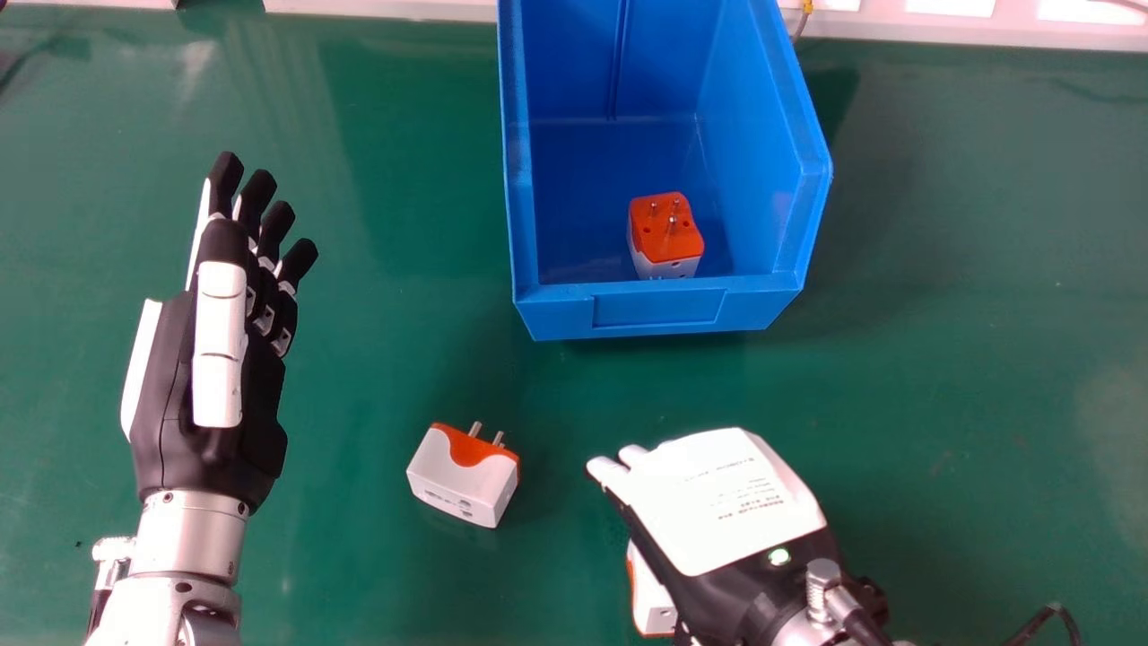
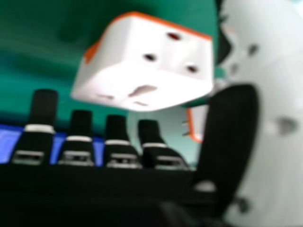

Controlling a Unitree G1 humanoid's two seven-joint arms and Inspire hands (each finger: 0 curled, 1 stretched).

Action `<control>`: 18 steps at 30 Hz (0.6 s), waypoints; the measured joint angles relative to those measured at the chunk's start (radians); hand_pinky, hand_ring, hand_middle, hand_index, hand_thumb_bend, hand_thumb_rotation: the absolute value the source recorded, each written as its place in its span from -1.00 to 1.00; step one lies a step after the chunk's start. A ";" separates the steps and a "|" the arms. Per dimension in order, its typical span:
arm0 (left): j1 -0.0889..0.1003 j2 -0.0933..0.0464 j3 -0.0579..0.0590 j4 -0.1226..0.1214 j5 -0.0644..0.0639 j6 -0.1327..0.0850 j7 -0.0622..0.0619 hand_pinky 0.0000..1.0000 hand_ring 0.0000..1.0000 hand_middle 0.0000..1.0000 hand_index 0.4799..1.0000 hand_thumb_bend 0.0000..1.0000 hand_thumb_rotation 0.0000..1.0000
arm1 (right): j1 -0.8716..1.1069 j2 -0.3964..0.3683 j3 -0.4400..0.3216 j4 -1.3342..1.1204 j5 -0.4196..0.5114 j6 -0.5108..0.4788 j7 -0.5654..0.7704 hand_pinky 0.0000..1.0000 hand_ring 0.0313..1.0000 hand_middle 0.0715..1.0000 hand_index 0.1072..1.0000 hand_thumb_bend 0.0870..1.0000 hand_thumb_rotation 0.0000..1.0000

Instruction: Pick all objects and put in blue box

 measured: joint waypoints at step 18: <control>0.000 0.000 -0.001 -0.001 0.001 0.000 0.001 0.92 0.99 1.00 1.00 0.46 0.72 | -0.021 -0.015 0.028 0.046 0.007 0.041 0.017 0.34 0.70 0.75 0.71 0.33 -0.79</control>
